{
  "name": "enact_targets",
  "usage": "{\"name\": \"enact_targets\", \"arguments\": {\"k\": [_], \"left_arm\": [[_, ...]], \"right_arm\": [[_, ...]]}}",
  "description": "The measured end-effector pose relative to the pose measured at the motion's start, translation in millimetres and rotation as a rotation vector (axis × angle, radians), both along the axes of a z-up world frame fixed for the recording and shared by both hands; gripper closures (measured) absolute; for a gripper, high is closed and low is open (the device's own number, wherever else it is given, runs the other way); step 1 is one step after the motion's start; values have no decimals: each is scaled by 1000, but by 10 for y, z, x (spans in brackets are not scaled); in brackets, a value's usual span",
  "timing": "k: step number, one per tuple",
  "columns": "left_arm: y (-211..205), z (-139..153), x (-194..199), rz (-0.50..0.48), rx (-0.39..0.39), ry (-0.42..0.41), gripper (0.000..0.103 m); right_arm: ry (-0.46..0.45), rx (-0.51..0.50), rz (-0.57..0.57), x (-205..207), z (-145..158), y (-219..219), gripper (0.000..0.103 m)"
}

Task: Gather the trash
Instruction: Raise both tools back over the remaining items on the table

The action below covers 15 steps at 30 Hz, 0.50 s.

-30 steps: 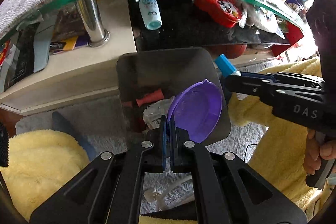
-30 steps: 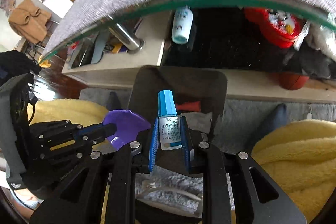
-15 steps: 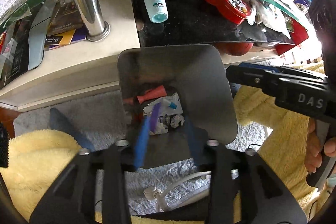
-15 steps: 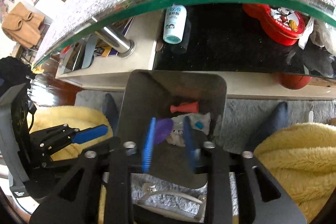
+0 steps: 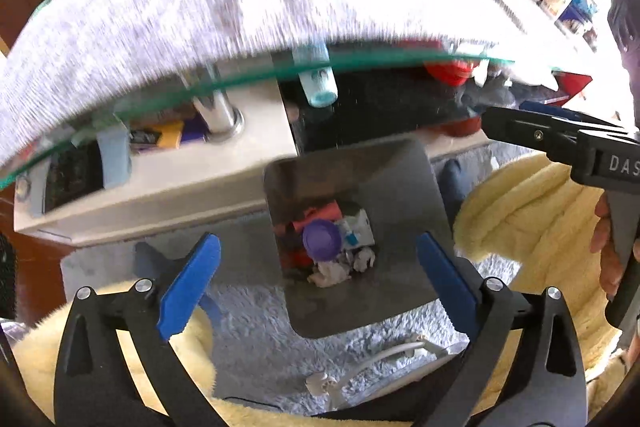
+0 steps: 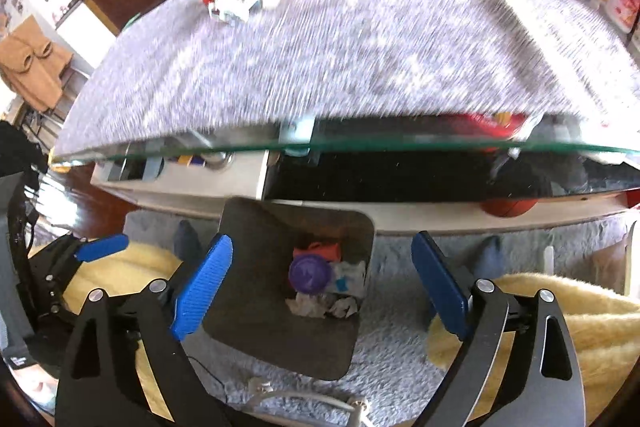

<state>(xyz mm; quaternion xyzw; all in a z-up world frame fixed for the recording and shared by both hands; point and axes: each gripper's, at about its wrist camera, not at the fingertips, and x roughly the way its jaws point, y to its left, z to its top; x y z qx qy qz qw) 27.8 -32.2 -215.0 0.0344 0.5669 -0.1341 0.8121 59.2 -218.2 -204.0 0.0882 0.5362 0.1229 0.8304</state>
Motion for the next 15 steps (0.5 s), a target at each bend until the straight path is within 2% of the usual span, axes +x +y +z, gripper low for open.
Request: {"name": "enact_targets", "arguments": {"k": [7, 15], "left_arm": [[104, 451, 175, 40, -34, -96, 8], [169, 695, 479, 74, -33, -142, 8]], "right_arm": [[-62, 3, -56, 175, 345, -232, 9], [-107, -13, -87, 423, 585, -380, 9]]}}
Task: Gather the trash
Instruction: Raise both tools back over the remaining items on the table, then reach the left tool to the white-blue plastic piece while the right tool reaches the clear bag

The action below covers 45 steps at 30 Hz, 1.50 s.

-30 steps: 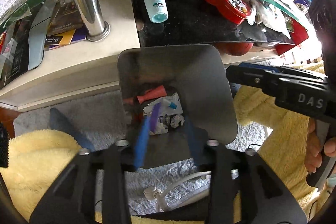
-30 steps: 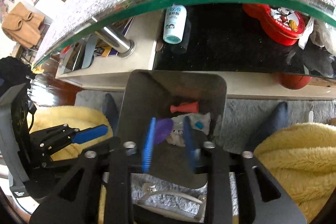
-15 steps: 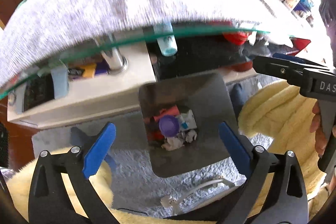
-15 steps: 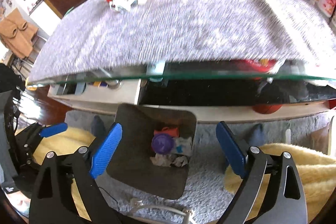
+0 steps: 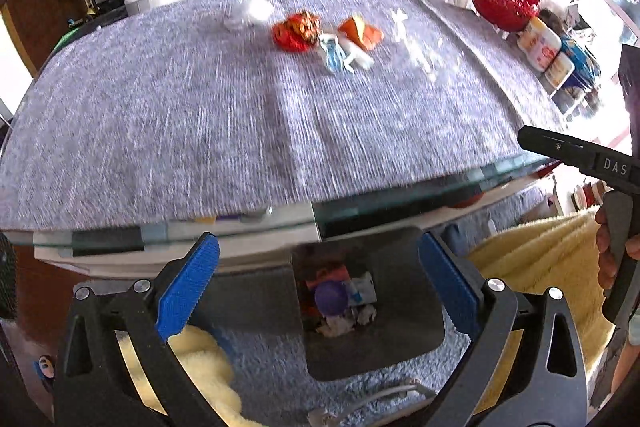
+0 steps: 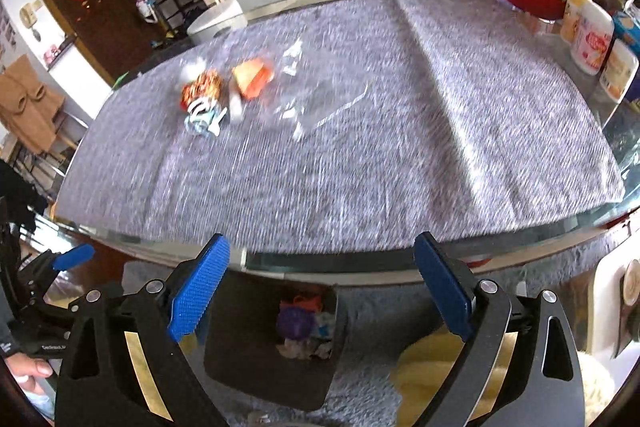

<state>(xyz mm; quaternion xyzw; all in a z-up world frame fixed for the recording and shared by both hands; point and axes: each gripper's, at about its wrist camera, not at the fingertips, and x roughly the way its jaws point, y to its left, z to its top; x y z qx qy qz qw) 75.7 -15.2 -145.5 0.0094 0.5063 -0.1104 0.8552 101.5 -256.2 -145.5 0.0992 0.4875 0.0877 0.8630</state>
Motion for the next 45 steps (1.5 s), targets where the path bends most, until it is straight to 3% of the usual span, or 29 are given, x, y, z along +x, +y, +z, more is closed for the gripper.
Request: {"name": "enact_targets", "arguments": {"k": [8, 19, 36, 41, 43, 45], "left_arm": [[-8, 134, 360, 9, -8, -31, 8], [-148, 179, 970, 3, -30, -55, 9], [-324, -202, 1662, -38, -46, 18, 39], [-347, -311, 1765, -55, -49, 48, 63], [-343, -352, 1793, -55, -51, 58, 71], [-347, -356, 1796, -55, -60, 56, 71]], "right_arm": [[-17, -15, -1, 358, 90, -20, 9], [3, -22, 3, 857, -54, 1, 9], [36, -73, 49, 1496, -392, 134, 9], [28, -111, 81, 1589, -438, 227, 7], [20, -96, 92, 1578, -429, 246, 8], [7, -102, 106, 1565, -412, 283, 22]]}}
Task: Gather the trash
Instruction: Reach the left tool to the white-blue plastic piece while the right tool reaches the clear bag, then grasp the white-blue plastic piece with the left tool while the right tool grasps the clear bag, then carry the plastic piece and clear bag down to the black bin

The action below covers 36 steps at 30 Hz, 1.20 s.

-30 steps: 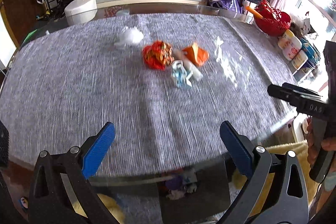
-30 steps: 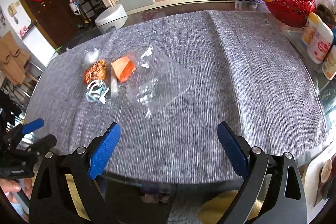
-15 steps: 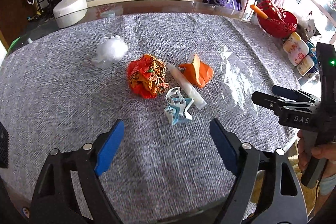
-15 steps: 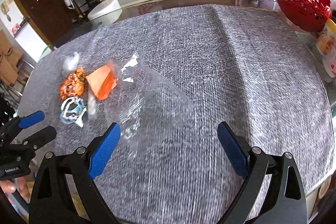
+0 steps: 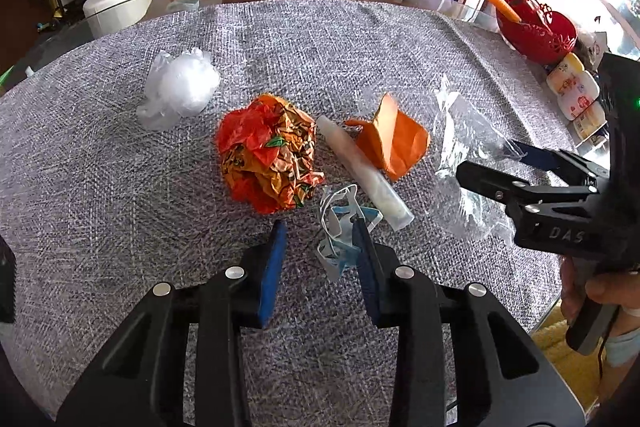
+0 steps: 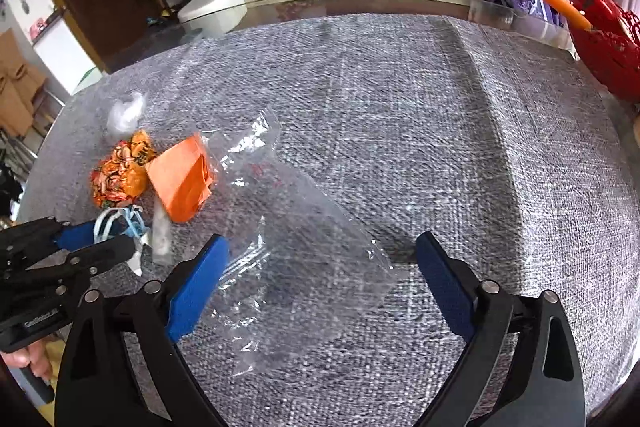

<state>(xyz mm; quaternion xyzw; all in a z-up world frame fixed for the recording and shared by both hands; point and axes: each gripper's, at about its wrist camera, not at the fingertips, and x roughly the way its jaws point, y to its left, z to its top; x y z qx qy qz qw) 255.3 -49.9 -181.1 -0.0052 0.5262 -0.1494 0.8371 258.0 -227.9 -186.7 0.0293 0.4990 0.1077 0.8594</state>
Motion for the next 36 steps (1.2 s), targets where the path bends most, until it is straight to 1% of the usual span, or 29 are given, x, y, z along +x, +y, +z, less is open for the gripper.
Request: {"name": "enact_targets", "arguments": {"k": [1, 3, 4, 6, 7, 8, 9, 11, 15, 18, 27, 36], "left_arm": [[-4, 1, 6, -1, -2, 1, 72], [-12, 3, 17, -8, -5, 2, 77], [-24, 3, 16, -13, -4, 2, 79], [-51, -1, 8, -20, -7, 7, 87], [-66, -7, 0, -25, -8, 10, 89], [-83, -11, -10, -27, -4, 10, 90], [-99, -12, -22, -27, 3, 6, 90], [-89, -8, -49, -22, 2, 5, 92], [-64, 39, -152, -14, -12, -11, 93], [-36, 105, -252, -14, -16, -24, 94], [9, 348, -677, -5, -21, -64, 94], [81, 545, -1277, -6, -34, -100, 94]], "right_arm": [[-5, -4, 7, -12, 11, 22, 26], [-7, -24, 11, -40, 26, 60, 42], [-11, -43, 10, -55, 35, 70, 47], [-4, -33, 15, -49, 43, 71, 66], [-1, -28, 16, -57, 47, 65, 69], [2, -24, 20, -79, 56, 58, 74], [7, -16, 23, -85, 51, 68, 83], [18, 11, 24, -128, 47, 45, 88], [29, 62, 16, -252, 68, -12, 89], [18, 72, 3, -387, 144, -60, 90], [-37, 63, -12, -815, 443, -135, 90], [-81, 68, -3, -1236, 689, -131, 90]]}}
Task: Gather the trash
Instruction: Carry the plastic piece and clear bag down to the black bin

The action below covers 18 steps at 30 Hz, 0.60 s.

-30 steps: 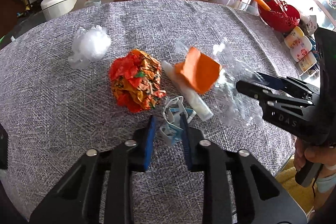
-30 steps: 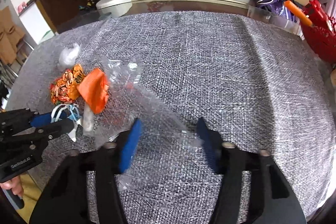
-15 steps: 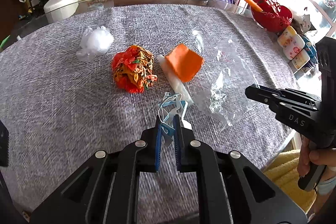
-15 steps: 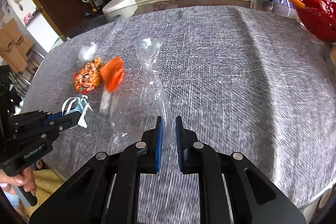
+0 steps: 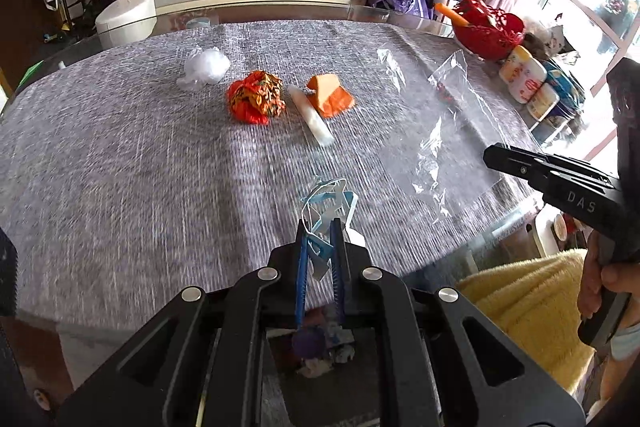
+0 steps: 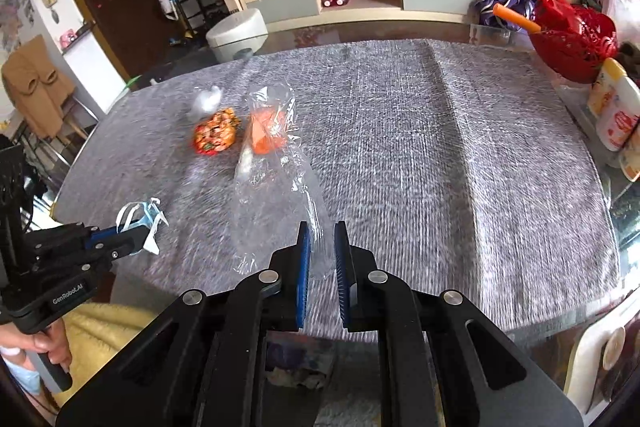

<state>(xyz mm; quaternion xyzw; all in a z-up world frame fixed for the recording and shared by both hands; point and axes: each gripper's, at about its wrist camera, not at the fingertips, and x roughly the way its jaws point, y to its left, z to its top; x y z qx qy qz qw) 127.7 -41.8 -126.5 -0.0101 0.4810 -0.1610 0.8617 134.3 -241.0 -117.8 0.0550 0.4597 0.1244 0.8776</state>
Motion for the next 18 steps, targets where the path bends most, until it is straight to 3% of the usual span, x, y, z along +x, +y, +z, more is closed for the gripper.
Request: {"name": "enact_targets", "arguments": {"k": [8, 18], "left_arm": [[47, 43, -515, 4, 1, -21, 94], [42, -184, -1150, -21, 7, -1, 94]], "right_arm": [[-10, 14, 2, -495, 28, -42, 89], [12, 21, 32, -1052, -137, 0, 89]]}}
